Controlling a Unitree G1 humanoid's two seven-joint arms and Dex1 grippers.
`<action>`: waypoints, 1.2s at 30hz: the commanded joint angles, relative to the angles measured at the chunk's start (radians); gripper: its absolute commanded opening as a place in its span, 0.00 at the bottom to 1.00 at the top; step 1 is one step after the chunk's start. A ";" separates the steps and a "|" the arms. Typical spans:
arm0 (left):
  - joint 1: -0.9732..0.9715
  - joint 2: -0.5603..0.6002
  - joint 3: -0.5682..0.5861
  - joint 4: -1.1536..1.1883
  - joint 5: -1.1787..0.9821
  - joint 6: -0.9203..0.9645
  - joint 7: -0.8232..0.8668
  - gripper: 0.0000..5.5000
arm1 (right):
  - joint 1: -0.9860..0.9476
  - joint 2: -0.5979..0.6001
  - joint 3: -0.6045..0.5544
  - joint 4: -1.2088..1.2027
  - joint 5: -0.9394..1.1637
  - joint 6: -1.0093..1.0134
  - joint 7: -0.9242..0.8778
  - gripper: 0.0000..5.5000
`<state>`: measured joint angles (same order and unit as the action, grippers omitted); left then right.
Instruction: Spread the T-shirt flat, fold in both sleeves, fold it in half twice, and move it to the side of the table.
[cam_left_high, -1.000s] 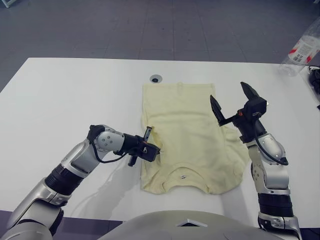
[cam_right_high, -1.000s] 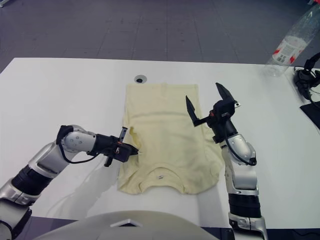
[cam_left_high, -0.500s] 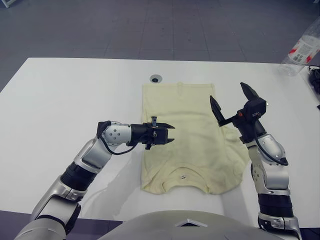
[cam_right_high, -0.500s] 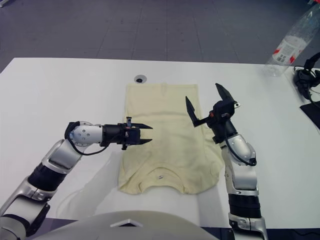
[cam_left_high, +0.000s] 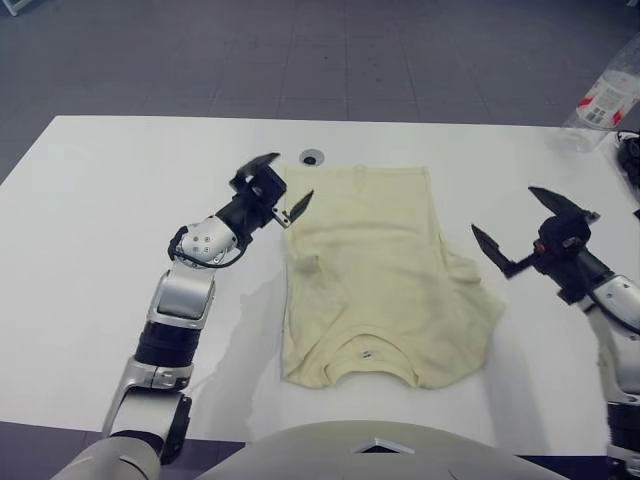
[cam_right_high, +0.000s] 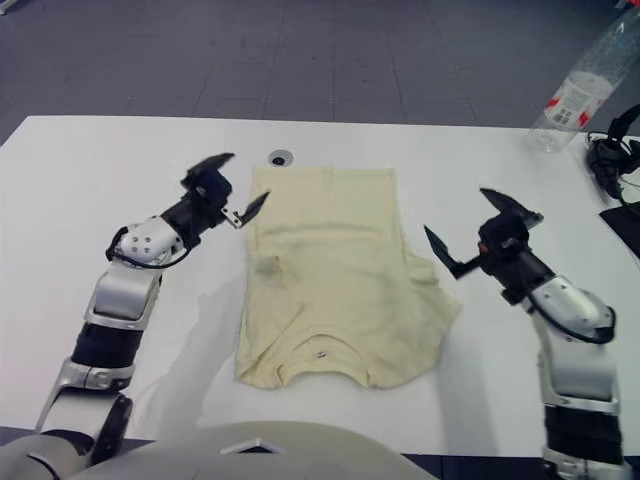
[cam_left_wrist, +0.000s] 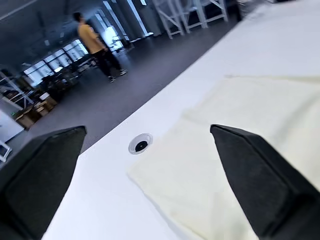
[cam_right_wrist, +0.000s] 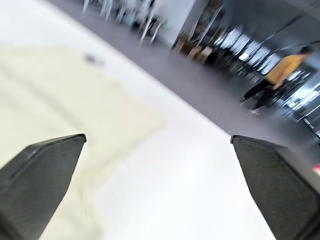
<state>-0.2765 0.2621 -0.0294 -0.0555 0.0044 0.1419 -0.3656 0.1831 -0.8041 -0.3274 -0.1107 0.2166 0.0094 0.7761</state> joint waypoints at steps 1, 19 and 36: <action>0.057 -0.076 0.065 -0.020 -0.041 -0.033 0.106 0.98 | 0.049 -0.154 -0.017 0.062 -0.028 -0.048 0.169 0.98; 0.096 -0.094 0.058 -0.032 0.050 -0.283 0.235 0.98 | 0.101 -0.224 0.163 0.178 -0.189 -0.135 0.291 0.94; 0.093 -0.112 0.071 -0.059 -0.030 -0.248 0.227 0.98 | 0.065 -0.225 0.252 0.183 -0.194 -0.183 0.259 0.44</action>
<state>-0.1885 0.1419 0.0331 -0.0952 -0.0240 -0.1211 -0.1398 0.2257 -1.0278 -0.1005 0.0731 0.0334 -0.1862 1.0151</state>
